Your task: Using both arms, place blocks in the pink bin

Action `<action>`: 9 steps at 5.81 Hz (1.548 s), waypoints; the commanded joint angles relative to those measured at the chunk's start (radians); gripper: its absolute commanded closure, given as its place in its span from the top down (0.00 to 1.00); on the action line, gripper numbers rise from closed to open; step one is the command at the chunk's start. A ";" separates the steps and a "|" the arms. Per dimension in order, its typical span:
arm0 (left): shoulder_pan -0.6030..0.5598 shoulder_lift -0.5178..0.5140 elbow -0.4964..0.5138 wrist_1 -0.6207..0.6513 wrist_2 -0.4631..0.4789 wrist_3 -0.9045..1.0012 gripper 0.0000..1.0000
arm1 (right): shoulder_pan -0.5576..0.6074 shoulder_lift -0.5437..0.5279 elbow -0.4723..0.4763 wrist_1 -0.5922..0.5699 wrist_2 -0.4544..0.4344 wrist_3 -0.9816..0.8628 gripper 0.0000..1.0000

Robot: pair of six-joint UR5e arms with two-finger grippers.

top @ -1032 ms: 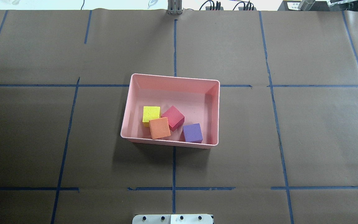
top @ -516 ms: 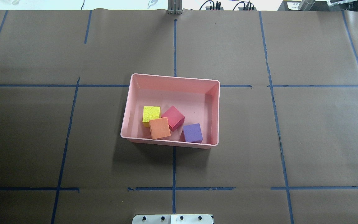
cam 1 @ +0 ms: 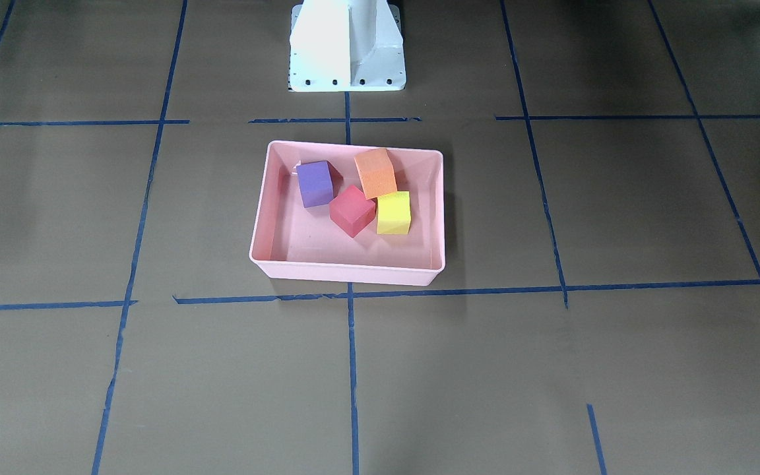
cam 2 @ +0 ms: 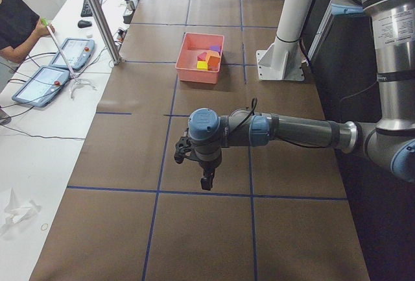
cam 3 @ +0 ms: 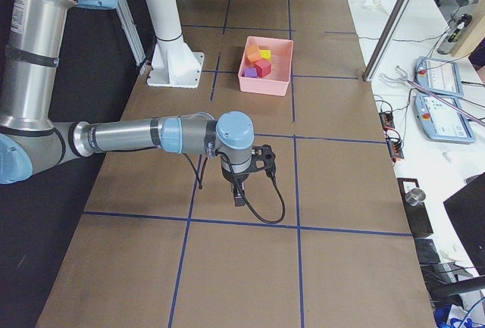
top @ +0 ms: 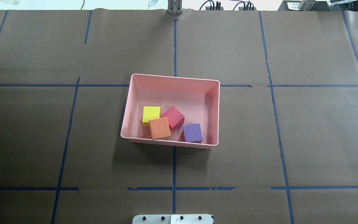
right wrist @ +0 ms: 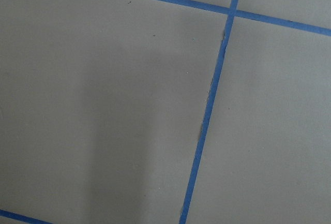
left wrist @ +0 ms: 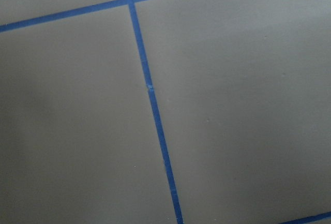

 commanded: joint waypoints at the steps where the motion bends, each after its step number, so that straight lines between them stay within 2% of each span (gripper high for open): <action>1: -0.044 -0.019 0.037 -0.002 0.019 0.001 1.00 | -0.016 0.002 0.004 -0.001 -0.002 0.003 1.00; 3: -0.057 -0.022 0.018 0.007 0.019 -0.004 1.00 | -0.031 0.002 0.018 0.002 -0.037 0.013 1.00; 4: -0.058 -0.025 0.026 0.008 -0.001 -0.025 1.00 | -0.035 0.002 0.010 0.005 -0.099 0.010 1.00; 9: -0.058 -0.033 0.029 -0.005 -0.006 -0.062 1.00 | -0.036 0.001 -0.004 0.000 -0.088 0.016 1.00</action>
